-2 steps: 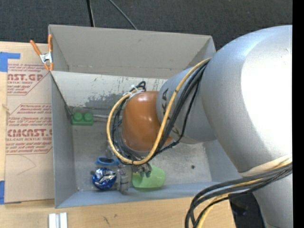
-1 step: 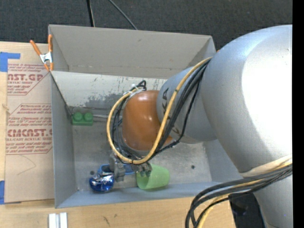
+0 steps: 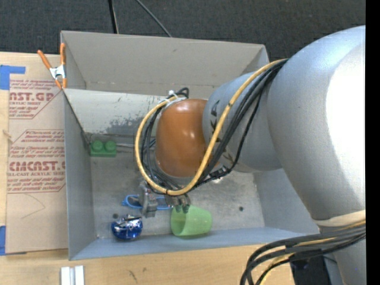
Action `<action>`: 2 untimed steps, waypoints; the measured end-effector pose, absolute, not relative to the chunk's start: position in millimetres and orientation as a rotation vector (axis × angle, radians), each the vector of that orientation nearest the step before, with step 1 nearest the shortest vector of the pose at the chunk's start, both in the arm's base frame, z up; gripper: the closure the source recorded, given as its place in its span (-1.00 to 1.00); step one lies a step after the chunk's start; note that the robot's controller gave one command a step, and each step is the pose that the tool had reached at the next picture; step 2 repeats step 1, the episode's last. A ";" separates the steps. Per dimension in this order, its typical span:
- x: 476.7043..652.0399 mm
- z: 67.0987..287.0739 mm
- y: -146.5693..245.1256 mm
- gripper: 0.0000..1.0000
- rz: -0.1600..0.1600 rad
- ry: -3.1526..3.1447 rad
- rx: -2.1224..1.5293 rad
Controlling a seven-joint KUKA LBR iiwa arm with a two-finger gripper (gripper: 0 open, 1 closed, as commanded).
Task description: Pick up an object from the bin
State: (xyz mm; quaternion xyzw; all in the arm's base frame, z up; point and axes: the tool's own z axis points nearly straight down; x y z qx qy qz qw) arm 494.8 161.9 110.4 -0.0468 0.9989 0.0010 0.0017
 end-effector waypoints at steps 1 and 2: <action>520.7 339.0 174.3 1.00 0.005 3.124 -0.176; 520.7 339.0 174.3 1.00 0.005 3.124 -0.176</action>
Offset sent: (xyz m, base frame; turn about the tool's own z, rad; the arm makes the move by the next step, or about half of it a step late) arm 0.0237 0.0121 0.2234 -0.0198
